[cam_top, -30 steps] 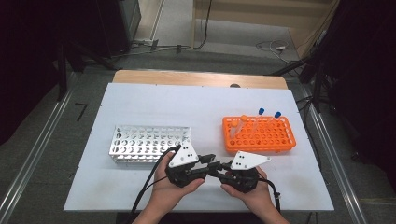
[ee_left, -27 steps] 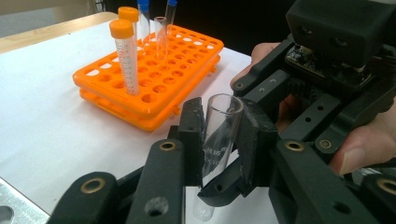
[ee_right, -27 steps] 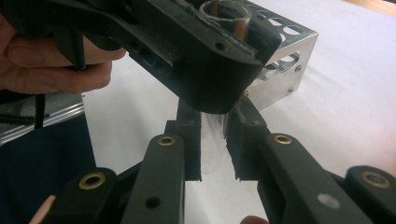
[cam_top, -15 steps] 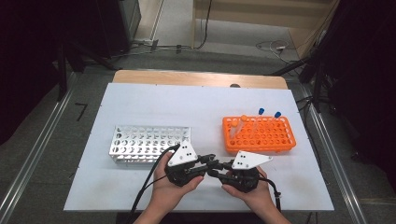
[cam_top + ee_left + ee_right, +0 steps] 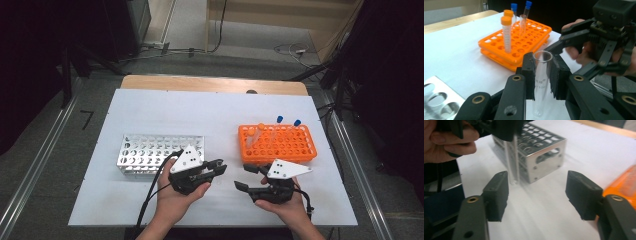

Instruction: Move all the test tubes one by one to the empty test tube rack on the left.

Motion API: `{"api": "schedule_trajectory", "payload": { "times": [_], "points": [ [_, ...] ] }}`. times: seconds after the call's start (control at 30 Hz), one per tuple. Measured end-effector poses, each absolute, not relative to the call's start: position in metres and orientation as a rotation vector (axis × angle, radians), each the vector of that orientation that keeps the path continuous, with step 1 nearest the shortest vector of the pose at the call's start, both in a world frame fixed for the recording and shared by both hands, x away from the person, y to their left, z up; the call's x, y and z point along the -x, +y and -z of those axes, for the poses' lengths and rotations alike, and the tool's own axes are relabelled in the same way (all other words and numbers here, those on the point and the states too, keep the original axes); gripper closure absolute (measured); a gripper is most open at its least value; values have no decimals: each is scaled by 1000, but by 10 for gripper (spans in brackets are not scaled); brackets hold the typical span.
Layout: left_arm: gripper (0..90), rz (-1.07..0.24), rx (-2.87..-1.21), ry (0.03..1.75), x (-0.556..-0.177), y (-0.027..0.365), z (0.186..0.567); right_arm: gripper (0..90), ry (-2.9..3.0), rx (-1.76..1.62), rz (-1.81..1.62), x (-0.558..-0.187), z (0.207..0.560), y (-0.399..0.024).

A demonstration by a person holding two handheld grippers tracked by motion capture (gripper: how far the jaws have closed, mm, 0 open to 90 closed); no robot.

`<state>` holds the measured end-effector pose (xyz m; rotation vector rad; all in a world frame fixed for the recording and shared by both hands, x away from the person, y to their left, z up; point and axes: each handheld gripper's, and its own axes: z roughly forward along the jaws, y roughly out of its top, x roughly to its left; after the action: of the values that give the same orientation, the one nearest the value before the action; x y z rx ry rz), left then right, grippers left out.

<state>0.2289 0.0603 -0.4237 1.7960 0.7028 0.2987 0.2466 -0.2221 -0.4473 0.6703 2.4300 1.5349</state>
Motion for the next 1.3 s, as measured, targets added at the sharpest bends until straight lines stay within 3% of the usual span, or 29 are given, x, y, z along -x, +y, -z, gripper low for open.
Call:
{"api": "schedule_trajectory", "payload": {
  "times": [0.5,0.87,1.13,1.3],
  "points": [
    [766,-355,-1786,737,-242,79,415,182,2313,-843,-1517,-249,446,-293],
    [766,-396,-1758,777,-259,94,404,131,2276,-892,-1508,-258,449,-319],
    [766,-422,-1736,807,-276,104,400,3,2287,-914,-1519,-264,453,-331],
    [766,-441,-1723,827,-288,107,397,0,2289,-920,-1519,-267,455,-336]
  ]
}}
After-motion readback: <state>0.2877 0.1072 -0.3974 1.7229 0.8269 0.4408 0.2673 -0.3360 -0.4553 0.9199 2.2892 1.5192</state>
